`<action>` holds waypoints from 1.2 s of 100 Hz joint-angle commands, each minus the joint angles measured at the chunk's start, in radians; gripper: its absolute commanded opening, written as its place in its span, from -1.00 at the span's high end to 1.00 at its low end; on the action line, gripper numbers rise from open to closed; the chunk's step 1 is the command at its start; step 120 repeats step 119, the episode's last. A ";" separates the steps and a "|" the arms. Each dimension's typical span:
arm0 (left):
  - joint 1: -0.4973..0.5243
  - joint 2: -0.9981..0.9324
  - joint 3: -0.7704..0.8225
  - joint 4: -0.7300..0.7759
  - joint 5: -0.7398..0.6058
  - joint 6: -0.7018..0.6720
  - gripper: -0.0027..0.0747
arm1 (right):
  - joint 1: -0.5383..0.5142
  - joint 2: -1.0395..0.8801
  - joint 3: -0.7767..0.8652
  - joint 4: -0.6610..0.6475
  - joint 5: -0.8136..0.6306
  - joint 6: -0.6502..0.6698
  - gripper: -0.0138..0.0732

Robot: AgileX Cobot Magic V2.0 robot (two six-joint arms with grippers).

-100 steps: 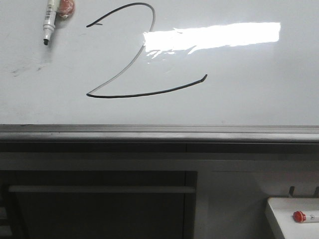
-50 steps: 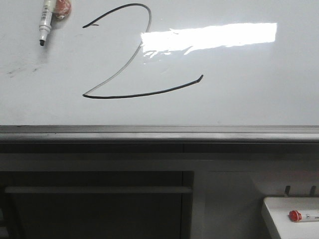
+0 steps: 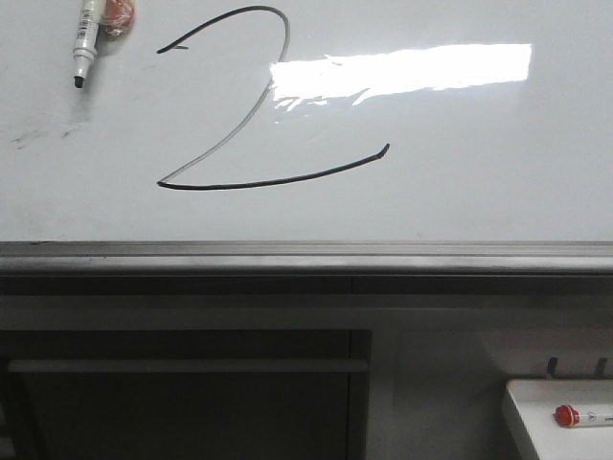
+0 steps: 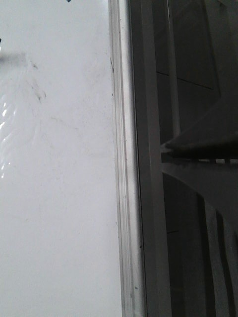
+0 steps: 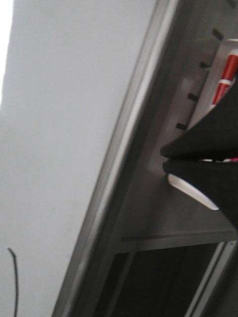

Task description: Write number 2 on whiteboard

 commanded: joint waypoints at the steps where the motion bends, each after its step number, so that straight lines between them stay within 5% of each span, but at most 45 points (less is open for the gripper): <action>1: 0.003 -0.027 0.012 -0.008 -0.057 -0.009 0.98 | -0.029 -0.034 0.022 -0.016 0.004 0.008 0.85; 120: 0.003 -0.027 0.012 -0.010 -0.057 -0.009 0.98 | -0.049 -0.034 0.024 -0.016 -0.009 0.008 0.85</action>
